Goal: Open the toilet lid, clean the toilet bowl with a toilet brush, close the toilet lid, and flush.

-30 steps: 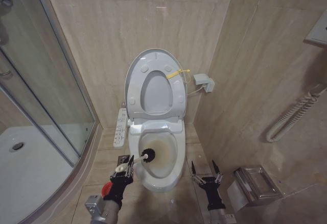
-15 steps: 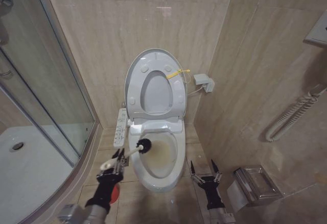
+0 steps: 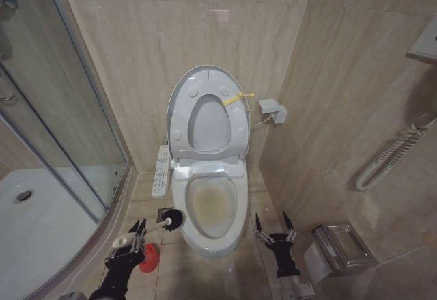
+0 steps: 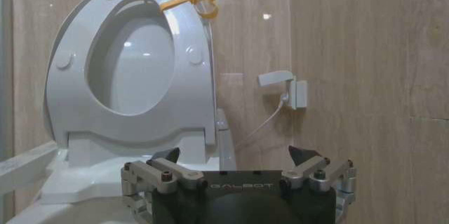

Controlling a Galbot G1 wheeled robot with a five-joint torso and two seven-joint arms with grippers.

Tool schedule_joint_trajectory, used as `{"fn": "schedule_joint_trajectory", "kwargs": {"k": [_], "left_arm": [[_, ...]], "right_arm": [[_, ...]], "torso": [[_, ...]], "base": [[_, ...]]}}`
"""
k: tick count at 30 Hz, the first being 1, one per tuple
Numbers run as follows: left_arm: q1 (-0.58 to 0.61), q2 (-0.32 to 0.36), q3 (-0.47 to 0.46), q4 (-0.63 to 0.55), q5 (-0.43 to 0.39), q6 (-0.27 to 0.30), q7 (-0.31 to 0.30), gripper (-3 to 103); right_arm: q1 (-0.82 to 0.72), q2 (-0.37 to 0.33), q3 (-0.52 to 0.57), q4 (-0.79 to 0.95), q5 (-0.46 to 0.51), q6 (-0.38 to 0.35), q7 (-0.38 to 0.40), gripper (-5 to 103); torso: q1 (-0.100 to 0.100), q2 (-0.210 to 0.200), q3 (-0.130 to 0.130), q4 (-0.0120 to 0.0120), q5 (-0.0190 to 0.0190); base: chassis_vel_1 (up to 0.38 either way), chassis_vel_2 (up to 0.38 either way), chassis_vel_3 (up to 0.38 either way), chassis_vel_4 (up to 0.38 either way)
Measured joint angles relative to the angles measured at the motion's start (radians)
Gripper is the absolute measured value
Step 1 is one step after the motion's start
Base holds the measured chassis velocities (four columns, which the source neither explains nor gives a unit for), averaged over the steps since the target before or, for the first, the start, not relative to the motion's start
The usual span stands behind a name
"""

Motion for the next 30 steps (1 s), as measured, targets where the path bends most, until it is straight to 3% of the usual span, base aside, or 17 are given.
{"fn": "schedule_joint_trajectory", "kwargs": {"k": [4, 9, 18, 20, 30], "left_arm": [[-0.03, 0.019, -0.071, 0.112, -0.04, -0.004, -0.012, 18], [-0.061, 0.014, -0.076, 0.181, -0.062, 0.003, -0.011, 18], [-0.178, 0.008, -0.054, 0.388, -0.078, 0.004, 0.003, 18], [-0.276, -0.003, -0.025, 0.518, -0.113, 0.0, 0.022, 18], [-0.393, -0.038, 0.009, 0.69, -0.123, 0.007, 0.026, 18]], "right_arm": [[0.018, 0.006, -0.01, -0.013, 0.0, 0.004, -0.005, 100], [0.029, 0.007, -0.014, -0.026, 0.0, 0.005, -0.008, 100], [0.037, -0.005, -0.012, -0.05, 0.011, 0.006, -0.009, 100], [0.035, -0.02, -0.004, -0.051, 0.018, 0.005, -0.009, 100], [0.013, -0.034, 0.007, -0.046, 0.017, 0.004, -0.009, 100]], "torso": [[0.0, 0.0, 0.0, 0.0005, -0.0002], [0.0, 0.0, 0.0, 0.0005, -0.0001], [0.0, 0.0, 0.0, 0.0004, -0.0002], [0.0, 0.0, 0.0, 0.0004, -0.0001], [0.0, 0.0, 0.0, 0.0005, 0.0]], "base": [[0.0, 0.0, 0.0, 0.0], [0.0, 0.0, 0.0, 0.0], [0.0, 0.0, 0.0, 0.0], [0.0, 0.0, 0.0, 0.0], [0.0, 0.0, 0.0, 0.0]]}}
